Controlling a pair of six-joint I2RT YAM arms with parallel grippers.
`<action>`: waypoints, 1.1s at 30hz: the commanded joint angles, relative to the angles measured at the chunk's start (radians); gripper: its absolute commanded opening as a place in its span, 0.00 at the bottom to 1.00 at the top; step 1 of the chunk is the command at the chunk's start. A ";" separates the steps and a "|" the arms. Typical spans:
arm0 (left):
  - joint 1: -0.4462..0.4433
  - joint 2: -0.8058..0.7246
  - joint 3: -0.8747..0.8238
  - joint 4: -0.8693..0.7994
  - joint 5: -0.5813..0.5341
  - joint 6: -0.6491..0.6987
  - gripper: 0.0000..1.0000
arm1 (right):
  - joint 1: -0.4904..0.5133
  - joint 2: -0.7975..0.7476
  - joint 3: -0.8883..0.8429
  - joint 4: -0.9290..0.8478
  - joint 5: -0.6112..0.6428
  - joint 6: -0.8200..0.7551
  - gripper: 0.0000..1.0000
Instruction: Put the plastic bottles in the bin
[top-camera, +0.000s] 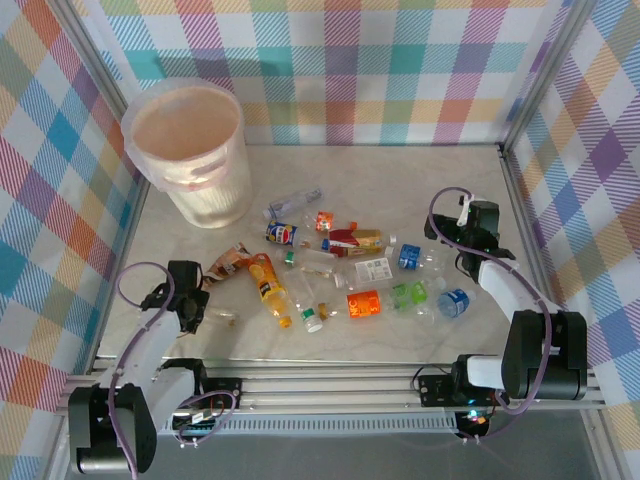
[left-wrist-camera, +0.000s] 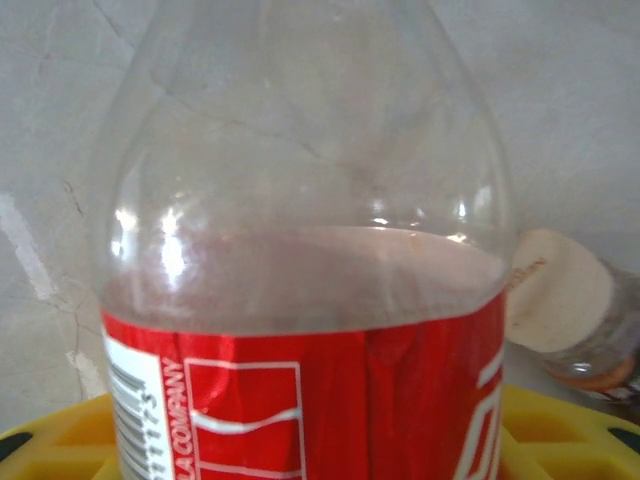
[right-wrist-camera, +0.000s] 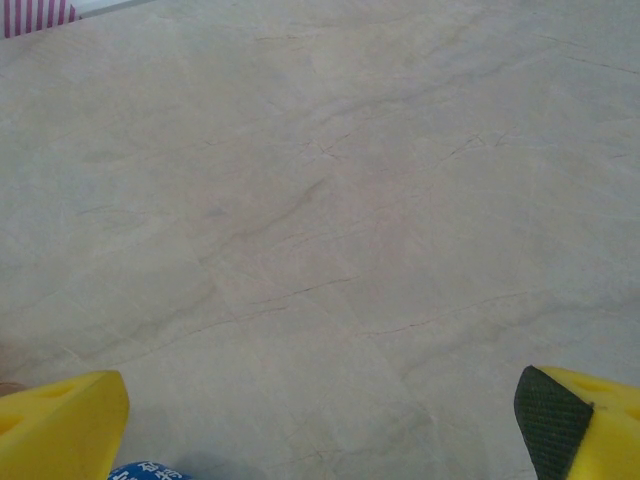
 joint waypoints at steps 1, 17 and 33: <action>0.014 -0.058 0.064 -0.069 -0.040 -0.008 0.44 | 0.008 0.003 0.028 0.000 0.006 0.010 1.00; 0.012 -0.159 0.547 -0.159 -0.097 0.274 0.28 | 0.008 0.001 0.027 0.000 0.016 0.016 1.00; 0.006 0.337 1.223 0.205 0.052 0.611 0.24 | 0.008 0.001 0.016 0.022 0.057 0.017 1.00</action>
